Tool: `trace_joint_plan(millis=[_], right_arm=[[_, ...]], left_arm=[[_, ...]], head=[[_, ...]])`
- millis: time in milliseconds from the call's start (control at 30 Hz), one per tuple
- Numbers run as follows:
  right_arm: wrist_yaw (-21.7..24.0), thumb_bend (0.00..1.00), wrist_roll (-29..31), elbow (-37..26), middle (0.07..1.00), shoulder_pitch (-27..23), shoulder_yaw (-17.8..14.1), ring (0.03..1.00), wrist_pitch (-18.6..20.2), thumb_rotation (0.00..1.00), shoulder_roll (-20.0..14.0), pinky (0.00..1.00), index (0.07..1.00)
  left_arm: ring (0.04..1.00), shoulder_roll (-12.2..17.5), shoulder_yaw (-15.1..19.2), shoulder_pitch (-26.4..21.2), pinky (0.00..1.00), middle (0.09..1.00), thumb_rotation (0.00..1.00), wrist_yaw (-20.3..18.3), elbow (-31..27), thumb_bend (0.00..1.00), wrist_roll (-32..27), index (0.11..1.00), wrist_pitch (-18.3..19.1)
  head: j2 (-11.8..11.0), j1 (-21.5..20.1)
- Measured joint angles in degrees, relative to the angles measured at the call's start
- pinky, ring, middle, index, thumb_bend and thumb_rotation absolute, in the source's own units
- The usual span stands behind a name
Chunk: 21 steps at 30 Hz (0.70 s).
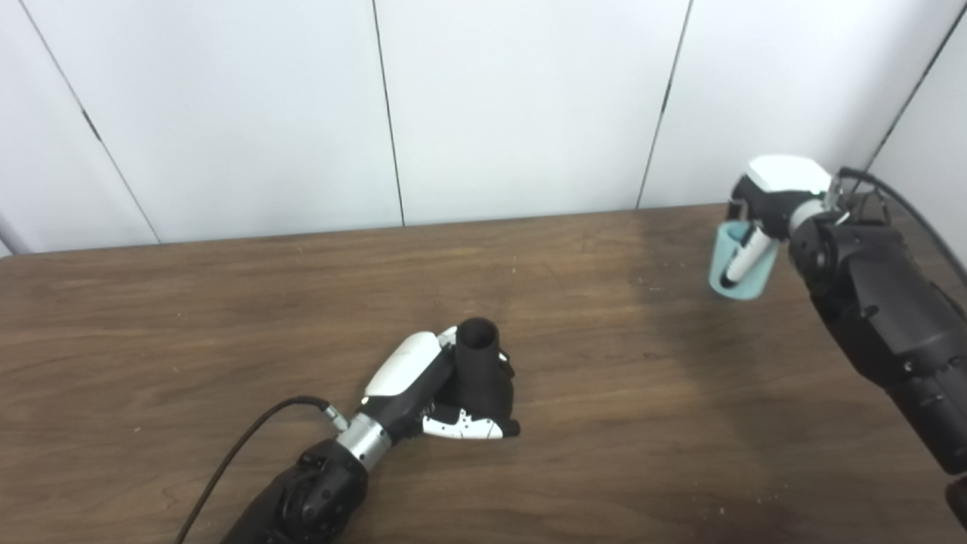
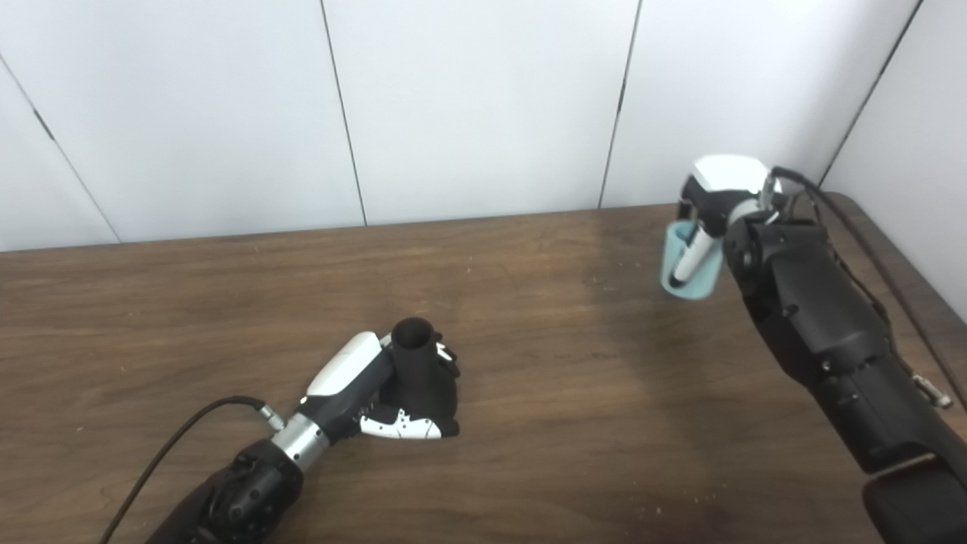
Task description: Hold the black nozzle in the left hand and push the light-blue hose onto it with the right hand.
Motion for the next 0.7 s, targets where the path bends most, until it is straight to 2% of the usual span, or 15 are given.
trace_joint_plan(millis=[33, 100, 167, 300, 400, 600, 700], right_arm=[[0.74, 0.52, 0.02, -2.16, 0.324, -0.08, -0.03, 0.195, 0.0, 0.12, 0.23, 0.1, 0.487], [2.67, 0.53, 0.4, -7.5, 0.433, -0.22, -0.07, 0.211, 0.0, 0.03, 0.86, 0.11, 0.485], [4.32, 0.53, 1.64, -12.6, 0.463, -0.77, -0.22, 0.217, -0.14, 0.01, 2.03, 0.12, 0.484], [6.43, 0.53, 5.56, -21.59, 0.471, -2.52, -0.46, 0.212, -1.91, 0.0, 4.12, 0.12, 0.483], [7.52, 0.53, 8.15, -25.59, 0.47, -3.75, -0.59, 0.186, -2.99, 0.0, 4.72, 0.11, 0.482], [11.57, 0.53, 9.69, -32.16, 0.469, -4.68, -0.36, 0.148, -3.01, 0.0, 6.89, 0.07, 0.481], [15.12, 0.53, 11.17, -34.8, 0.47, -6.65, -0.17, 0.152, -2.26, 0.0, 8.13, 0.08, 0.481]], left_arm=[[0.869, -0.01, -0.01, 0.0, 0.91, 0.723, 0.42, 0.0, 0.0, 0.55, 0.0, 0.495, 0.01], [0.869, -0.02, -0.03, -0.01, 0.91, 0.721, 0.42, 0.0, 0.0, 0.55, 0.03, 0.493, 0.02], [0.869, -0.05, -0.05, -0.01, 0.9, 0.72, 0.42, 0.0, 0.0, 0.55, 0.09, 0.496, 0.02], [0.869, -0.4, -0.16, -0.05, 0.91, 0.719, 0.42, 0.0, 0.0, 0.55, 0.5, 0.51, 0.2], [0.872, -0.75, -0.26, -0.05, 0.94, 0.719, 0.42, 0.0, -0.01, 0.55, 0.81, 0.517, 0.5], [0.87, -1.81, -0.4, -0.03, 0.85, 0.722, 0.44, 0.05, -0.06, 0.57, 1.95, 0.503, 0.9], [0.87, -2.6, -0.67, -0.05, 0.85, 0.722, 0.44, 0.05, -0.06, 0.57, 2.69, 0.507, 1.3]], head=[[-0.09, 0.09], [-0.17, 0.18], [-0.18, 0.44], [-0.18, 1.4], [-0.18, 2.37], [0.26, 4.3], [0.26, 5.36]])
